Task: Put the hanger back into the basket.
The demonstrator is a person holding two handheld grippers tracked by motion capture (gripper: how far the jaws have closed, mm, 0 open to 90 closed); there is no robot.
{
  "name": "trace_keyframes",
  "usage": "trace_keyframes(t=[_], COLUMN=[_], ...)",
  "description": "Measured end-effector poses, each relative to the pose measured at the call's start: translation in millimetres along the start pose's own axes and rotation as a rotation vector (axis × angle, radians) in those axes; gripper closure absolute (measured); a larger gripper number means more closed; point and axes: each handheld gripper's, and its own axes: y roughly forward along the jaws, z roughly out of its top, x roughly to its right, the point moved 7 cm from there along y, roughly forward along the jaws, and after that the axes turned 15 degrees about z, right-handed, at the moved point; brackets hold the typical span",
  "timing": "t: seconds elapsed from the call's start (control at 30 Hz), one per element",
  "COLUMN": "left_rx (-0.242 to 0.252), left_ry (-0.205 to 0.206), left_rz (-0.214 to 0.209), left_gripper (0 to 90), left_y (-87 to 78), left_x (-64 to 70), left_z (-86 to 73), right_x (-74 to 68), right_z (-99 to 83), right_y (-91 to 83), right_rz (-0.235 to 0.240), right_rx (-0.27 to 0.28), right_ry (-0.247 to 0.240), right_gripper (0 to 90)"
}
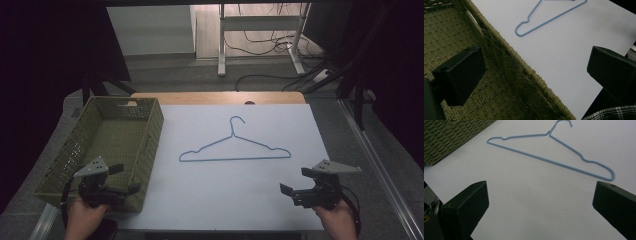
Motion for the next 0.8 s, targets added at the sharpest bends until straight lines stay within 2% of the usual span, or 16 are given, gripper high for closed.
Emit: trace_keyframes(t=[0.07, 0.2, 0.23, 0.27, 0.4, 0.57, 0.8], left_rx=[0.01, -0.022, -0.022, -0.029, -0.028, -0.042, -0.054], left_ry=[0.003, 0.05, 0.05, 0.039, 0.028, 0.049, 0.07], left_rz=[0.004, 0.059, 0.059, 0.035, 0.018, 0.023, 0.021], left_gripper=[2.1, 2.6, 3.4, 3.4, 4.0, 4.1, 3.3], left_y=[0.5, 6.3, 6.3, 7.3, 7.5, 9.6, 10.0], left_x=[0.6, 0.5, 0.5, 0.7, -0.1, 0.4, 3.0], left_z=[0.2, -5.2, -5.2, -6.5, -7.3, -9.1, -10.5], right_x=[0.5, 0.6, 0.5, 0.4, 2.3, 4.8, 4.5], right_z=[-0.9, -2.6, -2.1, -1.7, -2.6, -8.6, -4.4], right_y=[1.5, 2.9, 2.7, 2.5, 3.1, 8.0, 10.9], right_rz=[-0.001, -0.015, -0.013, -0.007, -0.012, -0.023, -0.011], right_rx=[-0.002, -0.008, -0.002, 0.003, 0.004, -0.028, -0.022], right_ry=[0.001, -0.011, -0.007, -0.003, -0.001, -0.002, -0.011], right_gripper=[0.0, 0.0, 0.0, 0.0, 0.0, 0.0, 0.0])
